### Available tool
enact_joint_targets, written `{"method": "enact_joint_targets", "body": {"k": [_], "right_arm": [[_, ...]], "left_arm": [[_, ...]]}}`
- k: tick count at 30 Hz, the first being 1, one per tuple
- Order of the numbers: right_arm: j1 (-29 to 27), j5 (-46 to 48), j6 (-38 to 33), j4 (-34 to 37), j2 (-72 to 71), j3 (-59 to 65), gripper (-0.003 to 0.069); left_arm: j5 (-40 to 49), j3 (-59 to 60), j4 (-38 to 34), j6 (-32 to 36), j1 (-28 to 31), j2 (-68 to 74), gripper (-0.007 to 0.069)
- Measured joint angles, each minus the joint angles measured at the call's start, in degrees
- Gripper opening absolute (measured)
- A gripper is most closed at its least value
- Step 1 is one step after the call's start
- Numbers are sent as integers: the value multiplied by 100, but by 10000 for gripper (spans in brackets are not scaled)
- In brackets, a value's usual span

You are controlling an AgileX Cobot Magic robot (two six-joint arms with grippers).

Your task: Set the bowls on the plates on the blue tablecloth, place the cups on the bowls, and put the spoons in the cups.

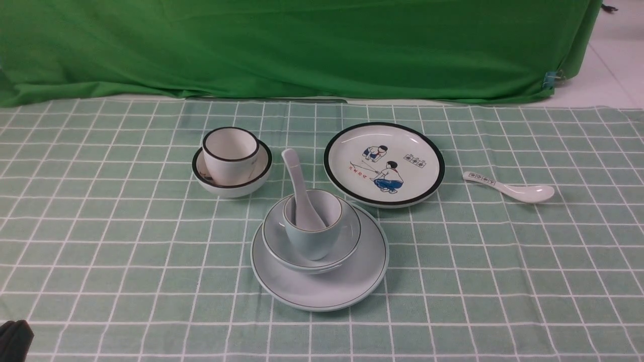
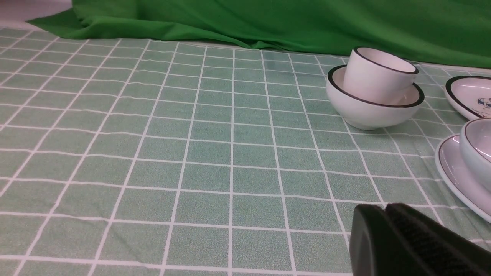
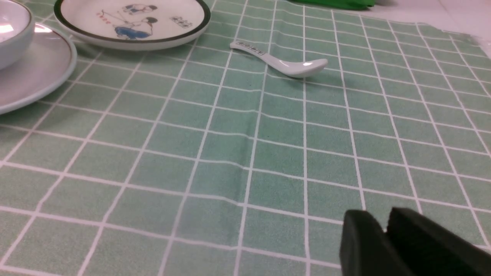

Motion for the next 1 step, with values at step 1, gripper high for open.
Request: {"method": "enact_joint_targets", "body": {"k": [1], "right_arm": [[0, 0, 0, 0, 0, 0, 143]], "left_arm": [[0, 0, 0, 0, 0, 0, 13]]}}
